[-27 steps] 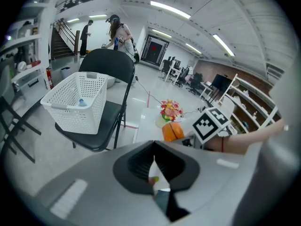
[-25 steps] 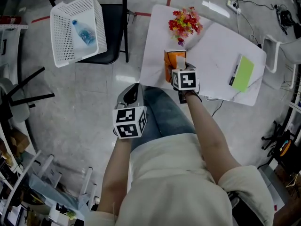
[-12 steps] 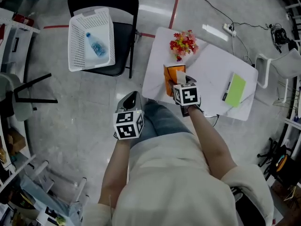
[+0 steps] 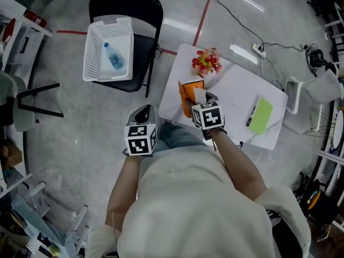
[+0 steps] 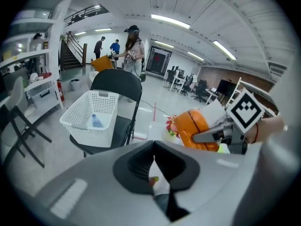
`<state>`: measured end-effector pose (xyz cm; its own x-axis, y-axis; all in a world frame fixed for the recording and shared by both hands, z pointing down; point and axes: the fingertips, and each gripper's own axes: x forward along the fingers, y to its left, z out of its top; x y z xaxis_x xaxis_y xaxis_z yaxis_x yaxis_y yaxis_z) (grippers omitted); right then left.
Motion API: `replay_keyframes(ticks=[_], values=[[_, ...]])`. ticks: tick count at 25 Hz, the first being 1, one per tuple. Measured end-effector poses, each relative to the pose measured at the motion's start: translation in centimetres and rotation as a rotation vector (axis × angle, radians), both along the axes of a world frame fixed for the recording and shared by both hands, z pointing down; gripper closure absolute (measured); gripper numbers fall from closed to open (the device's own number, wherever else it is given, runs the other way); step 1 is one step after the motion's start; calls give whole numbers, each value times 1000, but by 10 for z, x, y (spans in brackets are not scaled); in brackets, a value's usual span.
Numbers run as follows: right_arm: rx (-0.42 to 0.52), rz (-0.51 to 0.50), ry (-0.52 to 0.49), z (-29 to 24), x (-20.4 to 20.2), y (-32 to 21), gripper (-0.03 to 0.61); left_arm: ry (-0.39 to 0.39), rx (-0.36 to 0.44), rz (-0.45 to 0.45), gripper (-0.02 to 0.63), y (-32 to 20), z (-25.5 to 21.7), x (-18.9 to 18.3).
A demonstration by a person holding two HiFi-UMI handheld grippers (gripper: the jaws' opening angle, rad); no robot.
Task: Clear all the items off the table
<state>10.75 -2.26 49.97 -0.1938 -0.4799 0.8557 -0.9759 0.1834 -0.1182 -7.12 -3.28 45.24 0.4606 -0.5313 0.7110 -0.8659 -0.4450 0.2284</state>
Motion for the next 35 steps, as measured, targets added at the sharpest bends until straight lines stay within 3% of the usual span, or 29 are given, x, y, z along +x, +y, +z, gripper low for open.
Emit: replay_keyframes(ticks=[11, 23, 35], values=[[82, -101, -35, -34, -17, -18, 288, -4, 64, -54, 606, -11, -25, -2], [107, -154, -58, -42, -30, -33, 287, -7, 73, -117, 606, -16, -32, -7], [118, -180, -64, -47, -61, -70, 288, -2, 79, -159, 606, -54, -32, -41]])
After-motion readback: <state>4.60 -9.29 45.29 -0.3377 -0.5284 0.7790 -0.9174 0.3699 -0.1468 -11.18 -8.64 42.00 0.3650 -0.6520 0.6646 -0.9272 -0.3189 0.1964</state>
